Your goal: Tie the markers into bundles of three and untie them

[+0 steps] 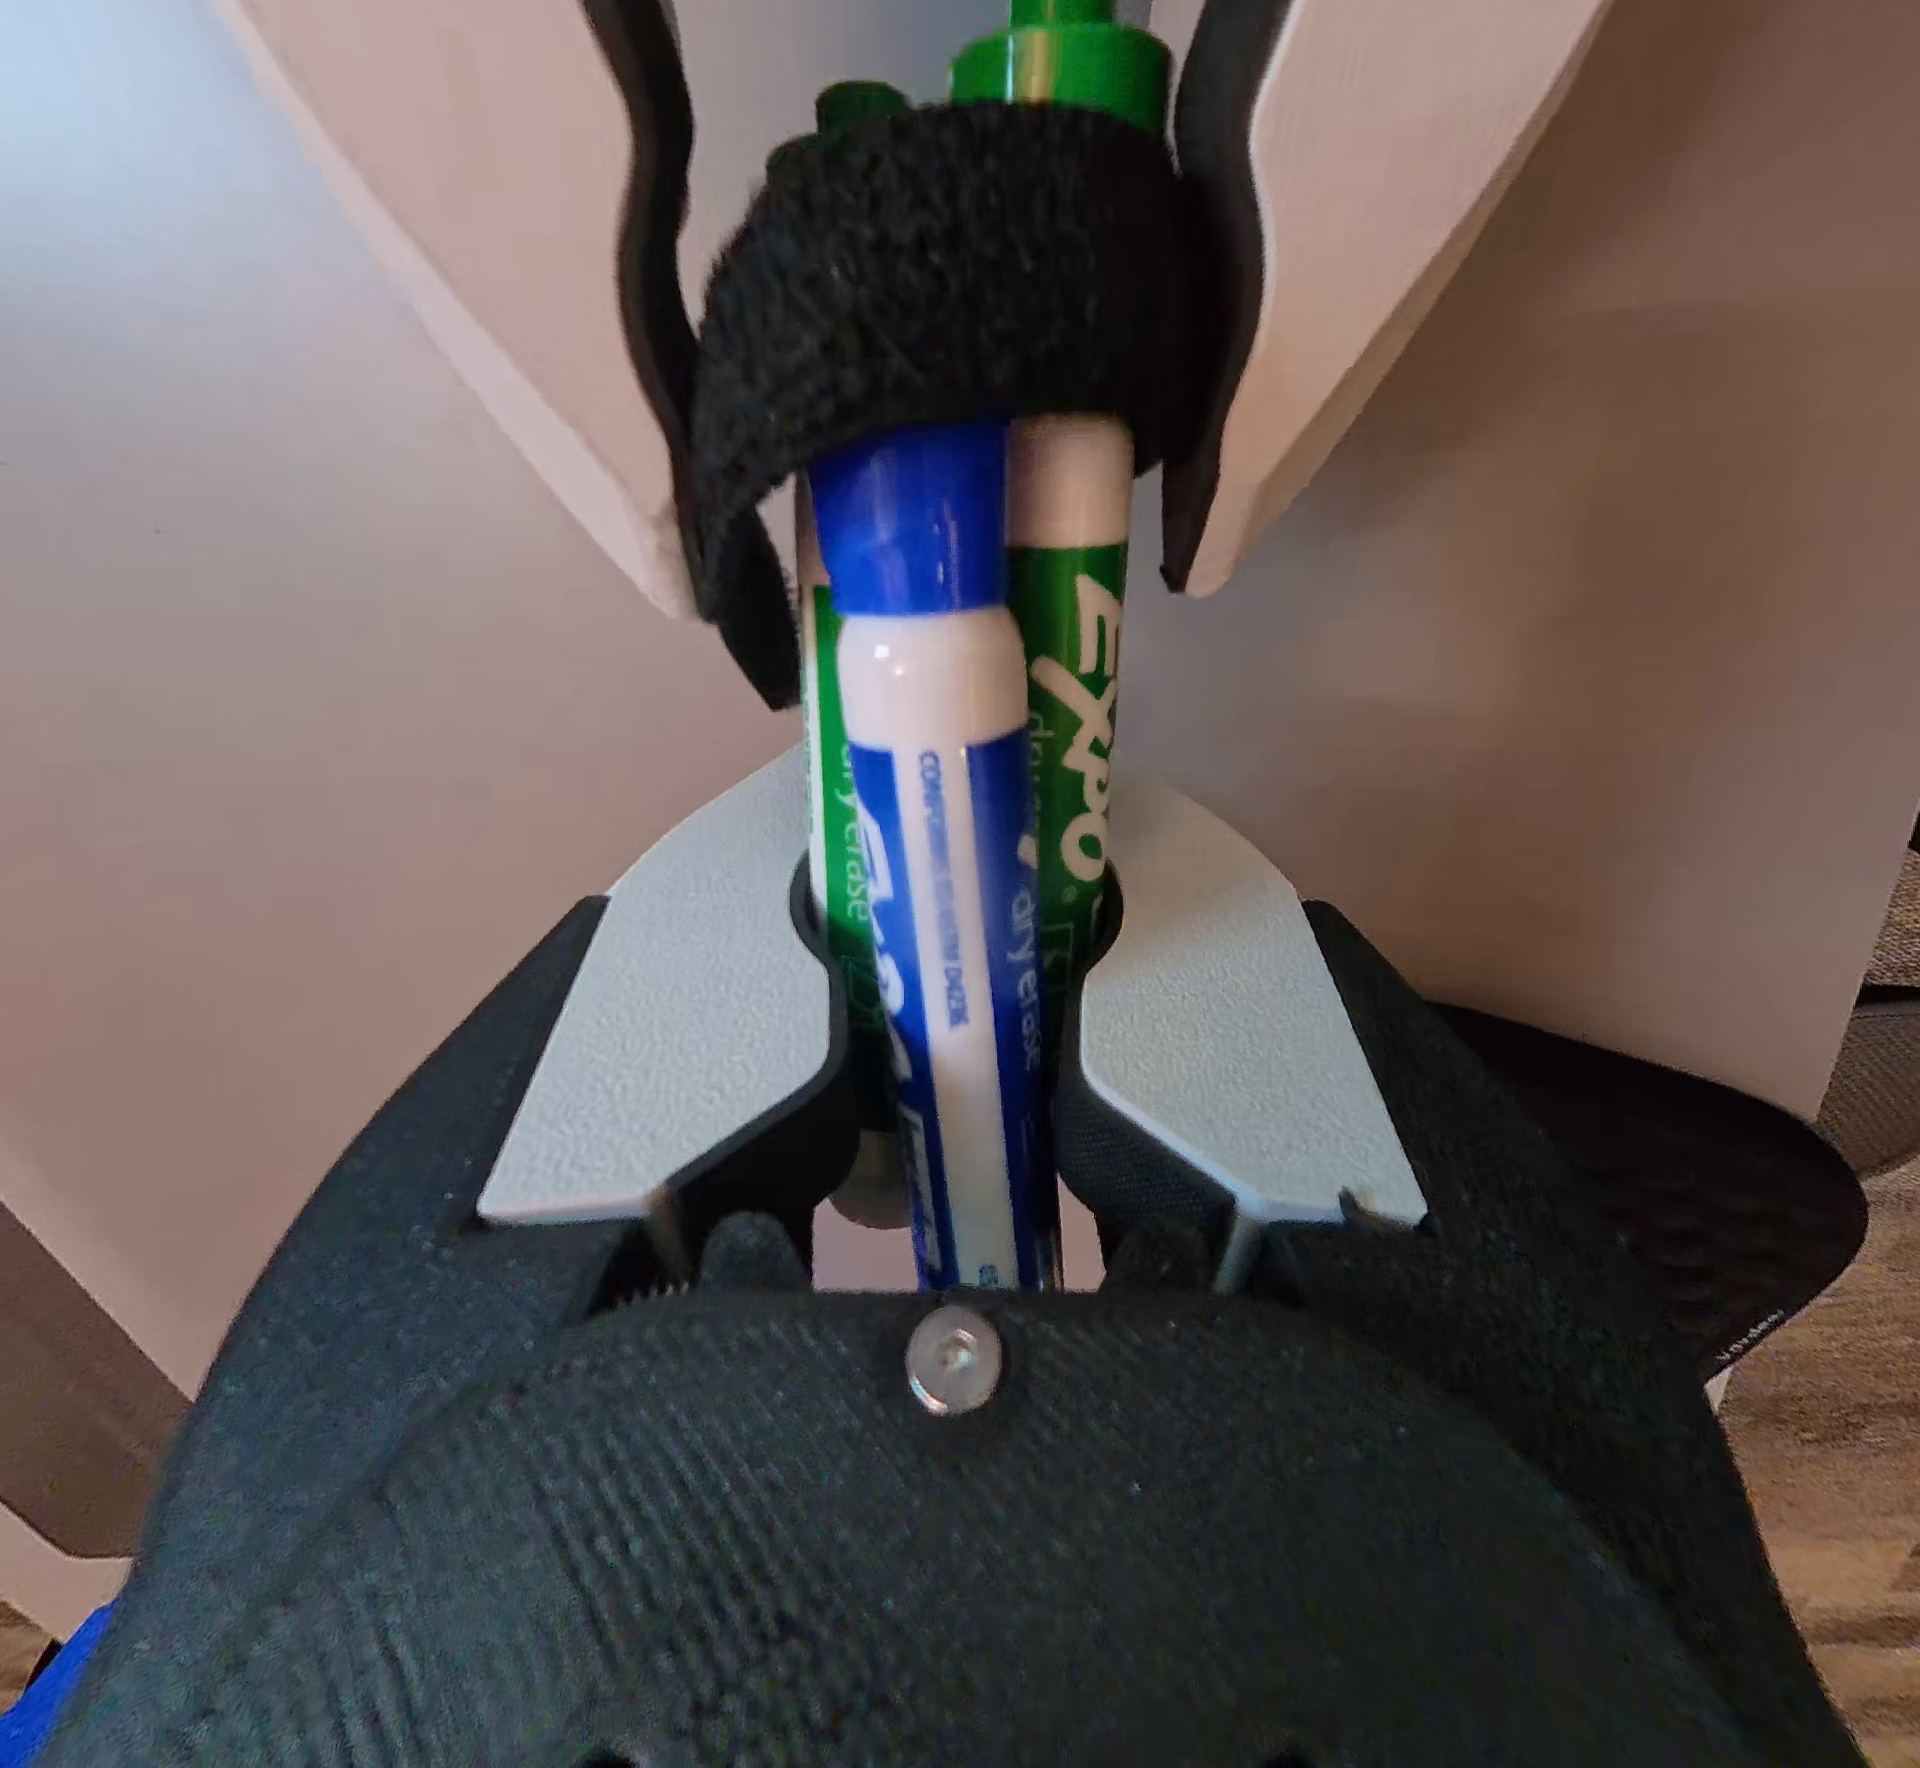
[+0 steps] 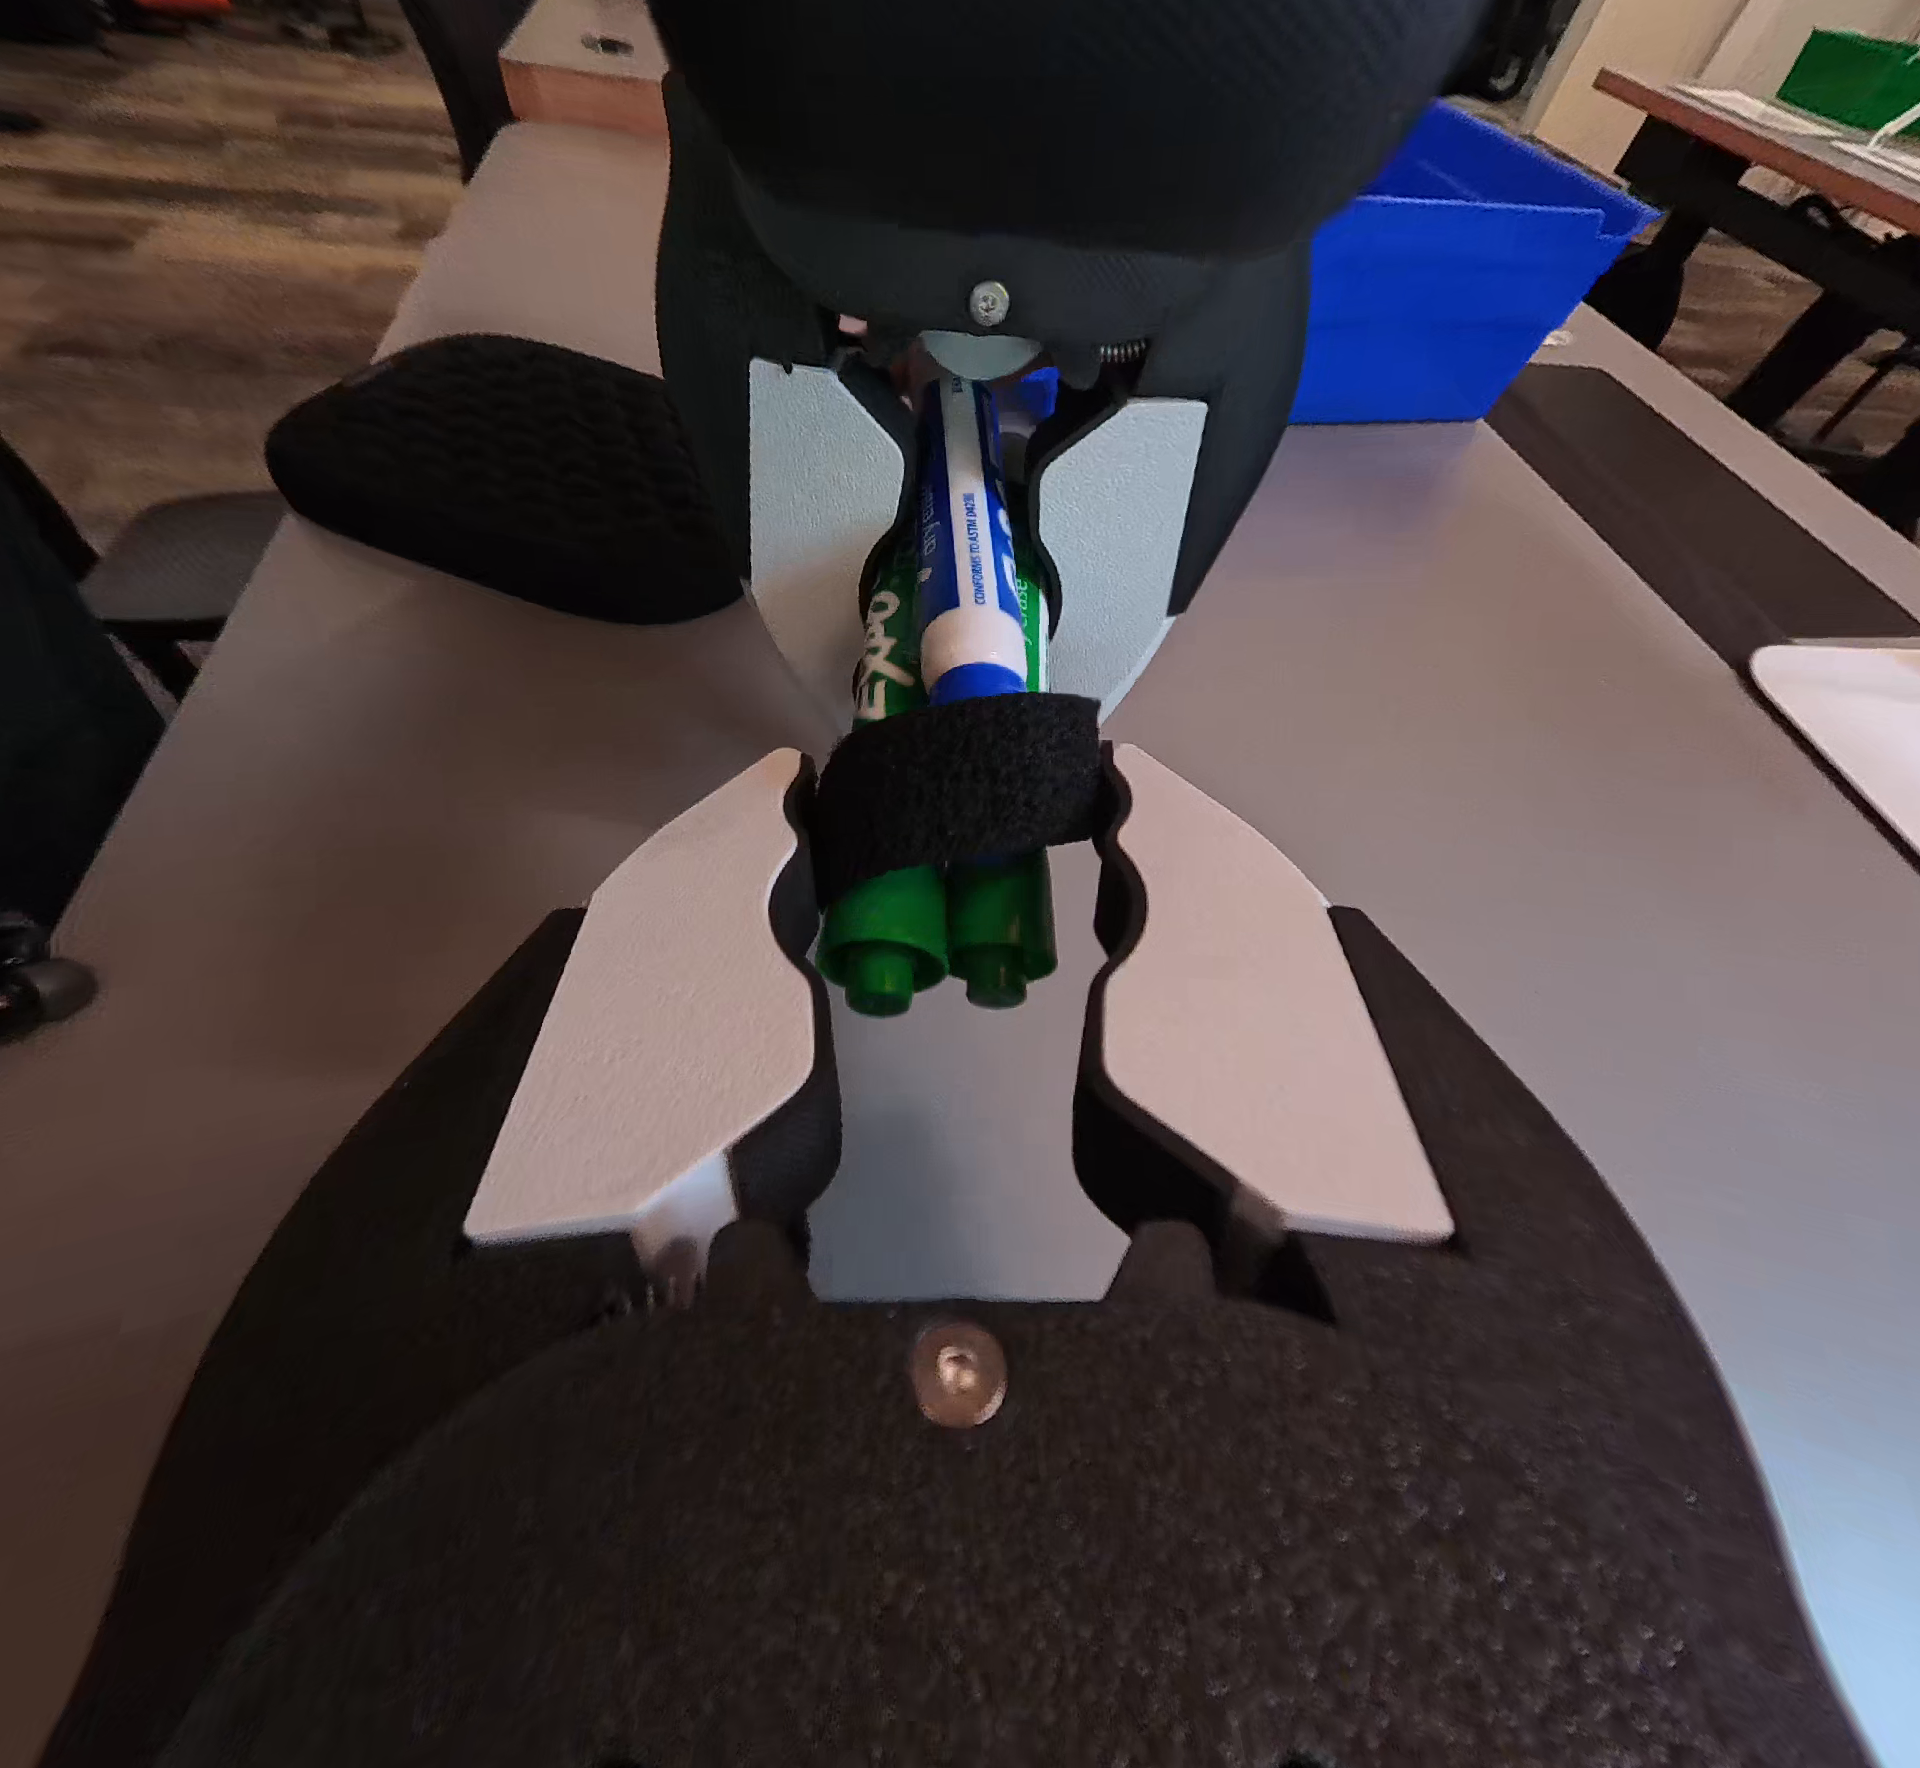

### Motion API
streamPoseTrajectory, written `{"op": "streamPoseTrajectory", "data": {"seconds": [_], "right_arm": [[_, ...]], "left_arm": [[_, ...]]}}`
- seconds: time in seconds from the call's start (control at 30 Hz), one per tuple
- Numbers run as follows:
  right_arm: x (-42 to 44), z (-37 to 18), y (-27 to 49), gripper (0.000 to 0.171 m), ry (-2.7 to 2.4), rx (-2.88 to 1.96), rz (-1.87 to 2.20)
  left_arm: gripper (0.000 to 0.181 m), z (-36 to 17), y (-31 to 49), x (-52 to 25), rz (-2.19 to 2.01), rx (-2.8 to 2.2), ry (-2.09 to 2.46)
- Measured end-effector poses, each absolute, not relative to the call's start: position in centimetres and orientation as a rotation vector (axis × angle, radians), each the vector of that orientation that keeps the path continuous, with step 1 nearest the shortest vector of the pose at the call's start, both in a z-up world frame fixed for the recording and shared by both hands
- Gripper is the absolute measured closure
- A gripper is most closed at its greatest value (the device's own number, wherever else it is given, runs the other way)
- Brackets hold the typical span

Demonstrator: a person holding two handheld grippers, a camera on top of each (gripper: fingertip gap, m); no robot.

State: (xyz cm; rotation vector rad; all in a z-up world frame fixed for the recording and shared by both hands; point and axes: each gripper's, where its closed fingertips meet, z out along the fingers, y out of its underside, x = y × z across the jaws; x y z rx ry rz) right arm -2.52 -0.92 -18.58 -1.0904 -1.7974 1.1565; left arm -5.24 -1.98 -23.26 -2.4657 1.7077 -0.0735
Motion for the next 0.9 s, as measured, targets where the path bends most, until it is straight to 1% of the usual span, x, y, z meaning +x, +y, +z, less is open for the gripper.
{"op": "streamPoseTrajectory", "data": {"seconds": [0.2, 0.33, 0.57, 0.9], "right_arm": [[-2.4, -18.2, -1.0, 0.121, -1.833, -1.035, 1.109], [-2.3, -17.8, -0.8, 0.116, -1.805, -1.044, 1.109], [-2.3, -18.1, -0.7, 0.116, -1.869, -1.002, 0.967], [-2.4, -17.7, -0.8, 0.12, -1.839, -0.972, 1.096]], "left_arm": [[0.138, -23.0, -1.8, -4.9, -0.053, -2.454, 1.713], [0.139, -22.9, -1.7, -5.1, -0.046, -2.472, 1.702], [0.139, -22.5, -0.9, -4.2, -0.033, -2.442, 1.701], [0.139, -22.2, -1.1, -4.7, -0.02, -2.454, 1.7]]}}
